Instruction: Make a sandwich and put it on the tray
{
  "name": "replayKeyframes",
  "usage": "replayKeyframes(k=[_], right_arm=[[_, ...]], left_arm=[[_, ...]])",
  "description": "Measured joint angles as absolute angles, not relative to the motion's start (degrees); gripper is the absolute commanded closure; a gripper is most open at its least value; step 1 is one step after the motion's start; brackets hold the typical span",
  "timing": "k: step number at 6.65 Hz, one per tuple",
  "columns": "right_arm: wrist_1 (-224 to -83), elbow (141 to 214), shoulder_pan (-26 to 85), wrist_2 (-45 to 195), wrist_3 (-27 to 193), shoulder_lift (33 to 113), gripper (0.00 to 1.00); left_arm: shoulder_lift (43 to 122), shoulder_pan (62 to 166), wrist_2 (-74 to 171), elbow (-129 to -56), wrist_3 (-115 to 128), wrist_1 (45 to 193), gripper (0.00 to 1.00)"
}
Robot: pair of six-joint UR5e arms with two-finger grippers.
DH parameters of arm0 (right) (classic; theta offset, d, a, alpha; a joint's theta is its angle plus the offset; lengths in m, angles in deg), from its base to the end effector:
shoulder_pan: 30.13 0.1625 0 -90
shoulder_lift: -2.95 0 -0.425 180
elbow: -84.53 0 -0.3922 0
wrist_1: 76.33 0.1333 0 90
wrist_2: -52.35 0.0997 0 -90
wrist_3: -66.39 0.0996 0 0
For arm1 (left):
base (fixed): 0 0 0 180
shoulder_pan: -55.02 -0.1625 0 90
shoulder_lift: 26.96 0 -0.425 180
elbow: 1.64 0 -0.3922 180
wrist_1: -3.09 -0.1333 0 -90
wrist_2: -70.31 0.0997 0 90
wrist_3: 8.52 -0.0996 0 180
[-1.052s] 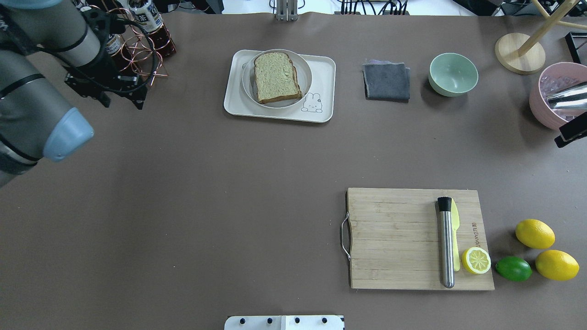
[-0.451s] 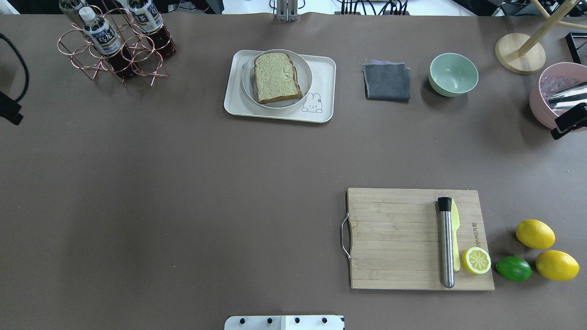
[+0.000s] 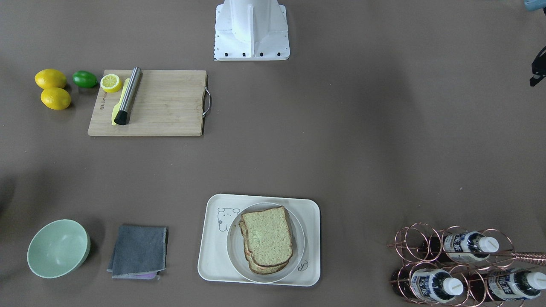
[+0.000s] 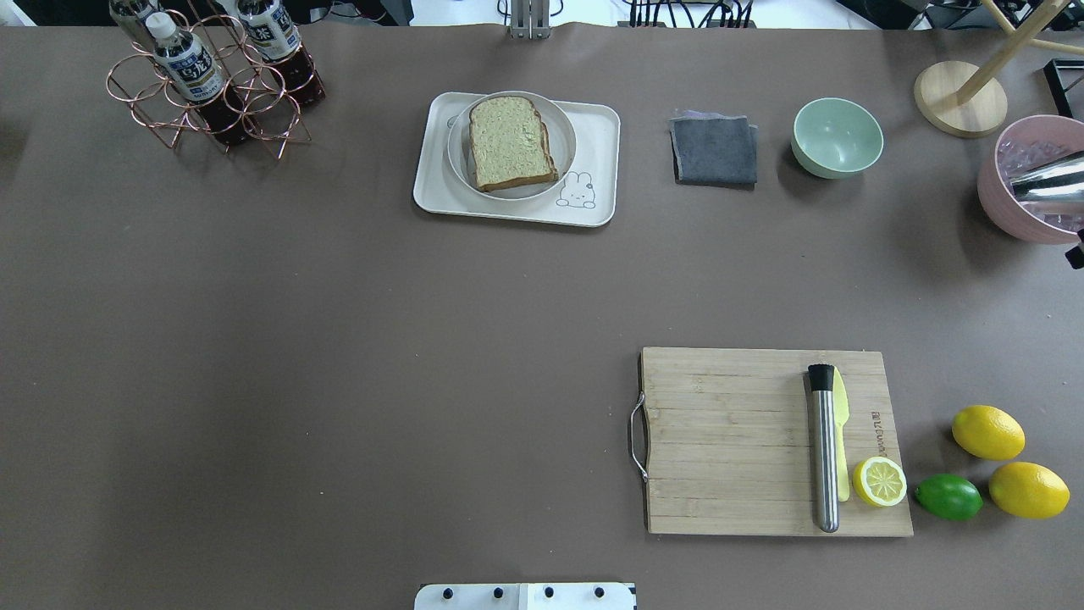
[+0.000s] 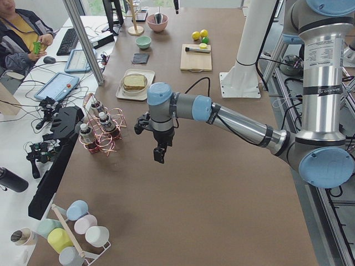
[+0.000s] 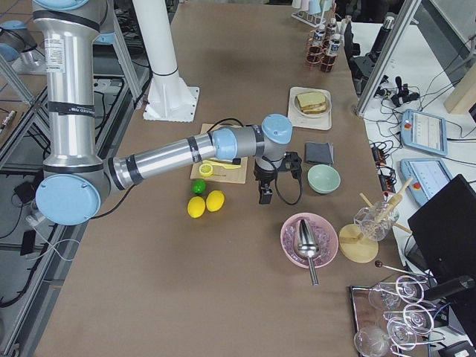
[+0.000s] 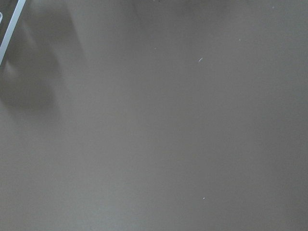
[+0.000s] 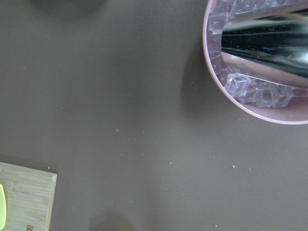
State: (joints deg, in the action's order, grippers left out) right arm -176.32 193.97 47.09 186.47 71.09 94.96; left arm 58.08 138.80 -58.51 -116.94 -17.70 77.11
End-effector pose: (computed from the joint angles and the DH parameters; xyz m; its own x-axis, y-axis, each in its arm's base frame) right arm -0.0410 -0.4700 0.5277 0.6958 -0.1666 0.6986 0.1629 0.9840 0.0725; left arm -0.0232 -0.4414 0.5194 0.7423 0.2882 -0.6049 -0.2294 0.9575 0.1748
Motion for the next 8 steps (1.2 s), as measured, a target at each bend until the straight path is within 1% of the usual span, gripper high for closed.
replayKeyframes(k=[1,3,5,8], right_arm=[[-176.3,193.8,48.8,186.5,67.8,96.4,0.00],[-176.2,193.5,50.2,186.6,64.1,98.7,0.00],[-174.5,192.7,52.0,186.7,61.9,100.6,0.00],[-172.7,192.7,53.5,187.2,61.2,102.3,0.00]], left_arm=[[56.9,141.7,-59.1,-116.0,-22.1,75.7,0.03],[57.0,145.7,-59.4,-115.0,-27.6,70.6,0.03],[57.7,147.1,-59.5,-114.9,-28.8,67.5,0.03],[58.0,147.3,-60.6,-115.7,-28.5,66.9,0.03]])
